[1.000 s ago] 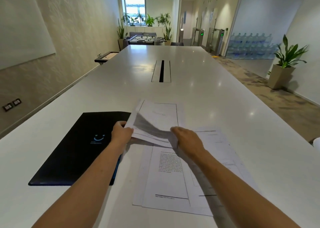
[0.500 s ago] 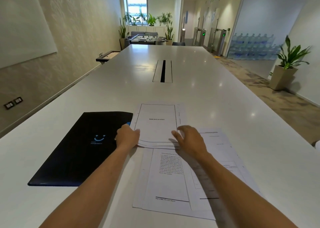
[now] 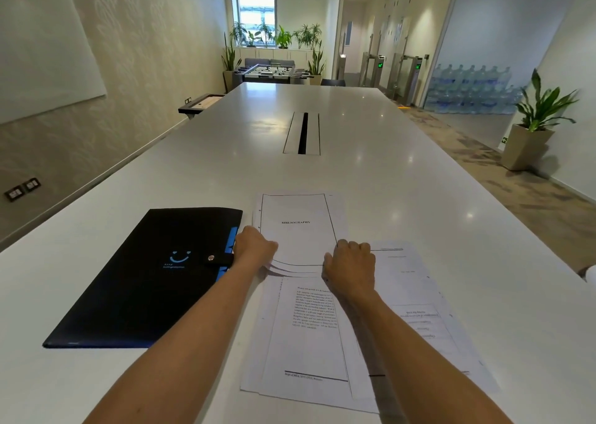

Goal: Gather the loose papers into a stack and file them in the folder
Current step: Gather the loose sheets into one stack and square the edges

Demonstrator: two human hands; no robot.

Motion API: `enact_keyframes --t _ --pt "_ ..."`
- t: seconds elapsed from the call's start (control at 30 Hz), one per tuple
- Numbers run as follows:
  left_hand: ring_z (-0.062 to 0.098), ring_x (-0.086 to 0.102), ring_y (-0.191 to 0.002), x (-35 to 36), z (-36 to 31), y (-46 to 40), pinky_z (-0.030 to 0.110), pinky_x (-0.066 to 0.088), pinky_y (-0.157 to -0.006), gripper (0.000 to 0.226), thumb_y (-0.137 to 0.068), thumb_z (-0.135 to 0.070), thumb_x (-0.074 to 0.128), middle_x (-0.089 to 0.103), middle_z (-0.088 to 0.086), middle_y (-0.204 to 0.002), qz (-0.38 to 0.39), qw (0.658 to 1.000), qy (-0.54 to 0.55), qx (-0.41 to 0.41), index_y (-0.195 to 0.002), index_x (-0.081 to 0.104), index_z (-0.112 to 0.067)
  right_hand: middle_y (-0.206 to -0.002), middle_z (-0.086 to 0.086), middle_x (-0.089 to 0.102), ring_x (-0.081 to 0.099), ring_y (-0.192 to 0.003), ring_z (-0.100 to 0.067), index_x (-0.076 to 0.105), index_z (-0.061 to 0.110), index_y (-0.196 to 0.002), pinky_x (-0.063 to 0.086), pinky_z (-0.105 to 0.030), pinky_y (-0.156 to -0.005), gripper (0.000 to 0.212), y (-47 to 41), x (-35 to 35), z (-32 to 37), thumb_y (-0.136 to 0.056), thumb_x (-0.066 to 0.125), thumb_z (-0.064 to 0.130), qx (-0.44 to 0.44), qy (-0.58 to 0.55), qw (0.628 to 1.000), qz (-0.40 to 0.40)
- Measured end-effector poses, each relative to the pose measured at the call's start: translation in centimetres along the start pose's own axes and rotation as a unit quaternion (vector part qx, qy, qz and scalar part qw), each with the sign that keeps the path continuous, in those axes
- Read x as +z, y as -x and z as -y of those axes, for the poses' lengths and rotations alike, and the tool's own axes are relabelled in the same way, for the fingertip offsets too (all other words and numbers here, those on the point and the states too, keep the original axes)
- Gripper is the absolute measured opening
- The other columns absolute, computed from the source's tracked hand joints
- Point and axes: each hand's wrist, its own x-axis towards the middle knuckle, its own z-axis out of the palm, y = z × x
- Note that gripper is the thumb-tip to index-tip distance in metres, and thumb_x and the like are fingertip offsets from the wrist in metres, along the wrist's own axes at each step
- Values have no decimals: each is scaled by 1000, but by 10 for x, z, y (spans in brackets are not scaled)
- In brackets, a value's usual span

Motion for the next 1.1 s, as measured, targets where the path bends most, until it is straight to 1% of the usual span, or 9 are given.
enact_keyframes --t 0.13,0.27,0.43,0.63,0.77,0.83,0.93,1.0,1.1 --pt "19 52 -70 -2 -5 -10 29 47 -62 27 -82 -16 71 52 10 -86 38 992 102 -60 -79 46 -6 -104 -8 65 52 -100 -27 59 10 -107 42 -37 -85 36 4 9 -2 -92 38 35 -12 3 1000 -23" --pt "34 58 -103 -6 0 -16 39 51 -84 50 -83 -12 72 57 20 -114 91 966 211 -115 -122 45 3 -107 -7 64 51 -103 -26 58 11 -108 41 -38 -87 36 2 14 -6 -92 38 37 -8 -12 1000 -26" --pt "33 49 -124 -7 7 -19 37 41 -102 78 -82 -7 72 46 21 -140 72 977 188 -67 -146 28 -1 -106 -6 65 50 -103 -25 58 12 -105 40 -38 -88 34 1 16 -8 -91 40 37 -2 -38 999 -30" --pt "27 48 -126 -10 5 -11 34 39 -104 65 -85 -7 68 49 7 -138 53 980 190 37 -143 38 -6 -129 -6 60 45 -123 -27 49 13 -133 38 -39 -101 55 1 14 -12 -91 49 49 57 -171 983 -44" --pt "18 66 -97 -19 6 2 37 51 -93 25 -85 -4 67 69 0 -105 40 962 242 116 -103 64 -21 -141 -7 51 47 -129 -25 41 18 -139 43 -41 -103 65 4 7 -12 -88 52 57 138 -377 915 -39" --pt "11 67 -91 -25 7 9 35 52 -91 28 -86 -4 67 70 -5 -99 55 950 278 135 -93 64 -30 -146 -7 46 45 -131 -24 39 19 -141 39 -33 -102 72 -1 -3 -17 -85 56 60 171 -469 866 -28" --pt "15 68 -98 -30 10 18 36 52 -93 28 -87 -4 67 72 1 -106 94 929 327 148 -105 65 -25 -147 -8 44 46 -131 -22 32 10 -146 35 -33 -107 78 -22 -28 -31 -86 63 49 218 -586 779 33" --pt "16 67 -103 -30 11 23 37 50 -96 34 -87 -5 68 69 5 -114 125 923 332 150 -118 62 -16 -141 -11 52 59 -119 -16 40 4 -140 45 -33 -103 63 -29 -44 -41 -89 67 27 192 -674 709 81" --pt "21 58 -118 -27 12 28 41 45 -103 55 -85 -13 71 58 10 -133 157 927 312 138 -135 49 -11 -122 -14 66 69 -103 -18 55 4 -127 55 -29 -89 38 -28 -60 -48 -89 61 0 118 -716 683 85"
